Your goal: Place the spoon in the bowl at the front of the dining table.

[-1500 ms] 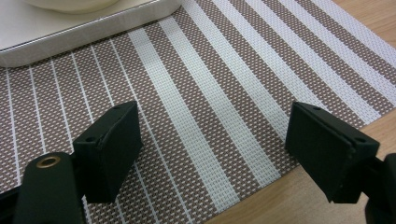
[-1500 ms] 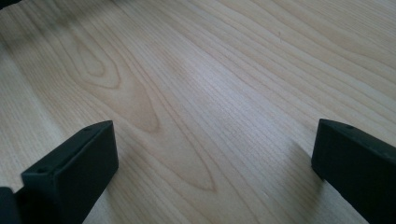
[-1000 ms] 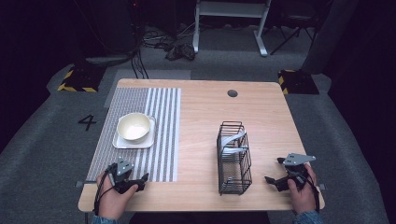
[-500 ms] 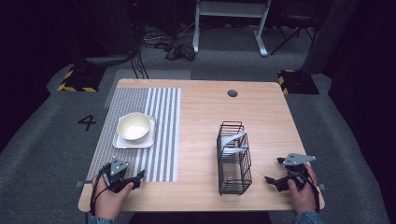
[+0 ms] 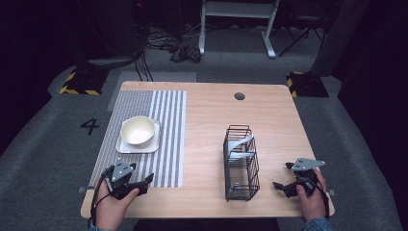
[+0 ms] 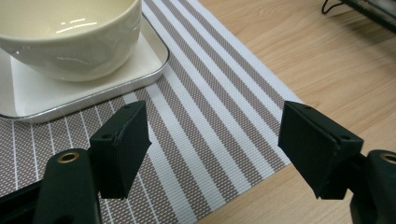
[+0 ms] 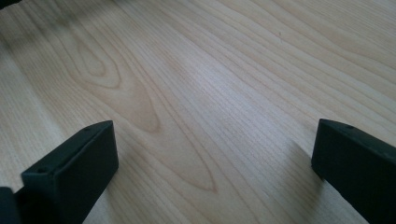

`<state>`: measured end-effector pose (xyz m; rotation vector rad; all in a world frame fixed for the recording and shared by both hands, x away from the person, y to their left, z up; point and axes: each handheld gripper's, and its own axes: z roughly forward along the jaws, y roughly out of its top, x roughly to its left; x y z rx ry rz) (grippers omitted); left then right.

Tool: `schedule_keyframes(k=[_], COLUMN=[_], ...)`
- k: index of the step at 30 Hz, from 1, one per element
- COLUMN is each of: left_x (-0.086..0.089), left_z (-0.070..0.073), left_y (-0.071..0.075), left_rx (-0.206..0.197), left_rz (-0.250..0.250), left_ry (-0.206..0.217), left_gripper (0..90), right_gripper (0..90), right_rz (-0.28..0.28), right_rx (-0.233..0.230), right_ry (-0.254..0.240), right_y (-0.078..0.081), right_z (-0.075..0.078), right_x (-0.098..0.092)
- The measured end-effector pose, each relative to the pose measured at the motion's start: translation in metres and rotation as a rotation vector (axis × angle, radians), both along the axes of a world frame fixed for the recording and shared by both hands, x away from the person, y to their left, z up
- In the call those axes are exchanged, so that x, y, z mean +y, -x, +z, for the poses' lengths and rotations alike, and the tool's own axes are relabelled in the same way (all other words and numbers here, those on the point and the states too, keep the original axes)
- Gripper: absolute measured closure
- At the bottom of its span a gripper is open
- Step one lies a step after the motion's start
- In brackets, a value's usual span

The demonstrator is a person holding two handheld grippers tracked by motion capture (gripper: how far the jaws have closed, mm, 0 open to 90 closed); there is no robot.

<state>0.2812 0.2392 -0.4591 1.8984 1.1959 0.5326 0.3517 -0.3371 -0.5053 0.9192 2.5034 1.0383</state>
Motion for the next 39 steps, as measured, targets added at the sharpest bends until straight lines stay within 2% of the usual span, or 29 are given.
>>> schedule_keyframes(k=[8, 16, 21, 26, 29, 32, 39], left_x=[-0.009, -0.018, -0.025, -0.033, -0.039, -0.049, -0.072], left_z=[0.015, 0.031, 0.042, 0.052, 0.057, 0.064, 0.075], left_y=[0.005, 0.01, 0.013, 0.016, 0.017, 0.019, 0.018], left_rx=[-0.057, -0.088, -0.125, -0.15, -0.162, -0.175, -0.2], left_rz=[0.004, 0.017, 0.01, -0.012, -0.023, -0.062, -0.147], left_ry=[-0.013, 0.009, 0.019, 0.023, 0.012, 0.001, 0.008], left_gripper=[25.1, 24.4, 25.4, 25.4, 25.4, 25.4, 25.4], right_gripper=[0.5, 0.5, 0.5, 0.5, 0.5, 0.5, 0.5], right_rz=[0.0, 0.0, 0.0, 0.0, 0.0, 0.0, 0.0], right_rx=[0.003, 0.003, 0.003, 0.003, 0.003, 0.003, 0.003], right_ry=[-0.001, -0.001, -0.001, -0.001, -0.001, -0.001, -0.001], right_y=[0.0, 0.0, 0.0, 0.0, 0.0, 0.0, 0.0], right_z=[0.0, 0.0, 0.0, 0.0, 0.0, 0.0, 0.0], right_x=[0.0, 0.0, 0.0, 0.0, 0.0, 0.0, 0.0])
